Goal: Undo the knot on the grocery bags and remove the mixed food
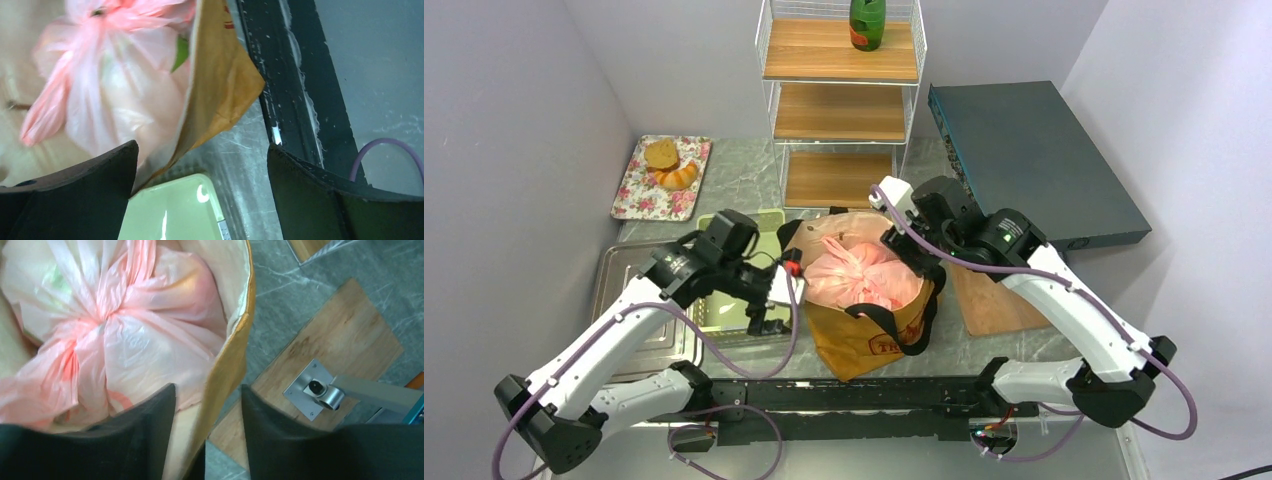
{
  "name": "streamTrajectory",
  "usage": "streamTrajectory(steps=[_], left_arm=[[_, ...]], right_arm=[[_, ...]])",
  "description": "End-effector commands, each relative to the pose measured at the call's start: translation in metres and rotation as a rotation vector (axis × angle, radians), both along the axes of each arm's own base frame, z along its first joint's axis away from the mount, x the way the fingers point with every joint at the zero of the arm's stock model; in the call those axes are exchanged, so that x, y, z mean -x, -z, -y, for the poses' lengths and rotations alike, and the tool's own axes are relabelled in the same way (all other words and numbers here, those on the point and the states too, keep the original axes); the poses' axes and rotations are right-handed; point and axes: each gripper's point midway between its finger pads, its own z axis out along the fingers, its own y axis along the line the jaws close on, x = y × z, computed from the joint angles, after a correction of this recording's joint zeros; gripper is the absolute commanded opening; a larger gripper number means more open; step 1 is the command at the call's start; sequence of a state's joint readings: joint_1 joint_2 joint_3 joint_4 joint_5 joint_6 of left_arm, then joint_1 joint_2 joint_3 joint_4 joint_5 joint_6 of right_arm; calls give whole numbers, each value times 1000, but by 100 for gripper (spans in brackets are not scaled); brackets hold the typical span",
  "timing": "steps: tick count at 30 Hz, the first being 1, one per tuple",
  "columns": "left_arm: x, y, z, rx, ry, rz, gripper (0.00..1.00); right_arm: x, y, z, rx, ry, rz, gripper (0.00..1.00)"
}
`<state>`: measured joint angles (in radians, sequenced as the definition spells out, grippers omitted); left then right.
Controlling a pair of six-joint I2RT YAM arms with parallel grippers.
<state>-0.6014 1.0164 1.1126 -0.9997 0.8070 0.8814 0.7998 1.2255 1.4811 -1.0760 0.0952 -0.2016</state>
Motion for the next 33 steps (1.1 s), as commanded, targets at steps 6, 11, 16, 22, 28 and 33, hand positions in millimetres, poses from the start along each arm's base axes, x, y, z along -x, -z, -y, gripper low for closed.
streamTrajectory(steps=[6,11,16,22,28,33], left_arm=[[11,7,34,-7,101,121,33],[28,-38,85,135,128,147,0],[34,-68,147,218,184,191,0],[35,-60,172,185,189,118,60],[13,-100,123,310,47,34,92],[-26,-114,98,338,-97,131,97]], right_arm=[[-21,-25,7,26,25,129,0],[-103,-87,16,-31,156,346,0],[-148,-115,18,-98,184,366,0],[-107,-69,-3,-132,-3,182,19],[-86,-127,5,-183,-21,236,73],[-91,-219,25,-337,28,381,80]])
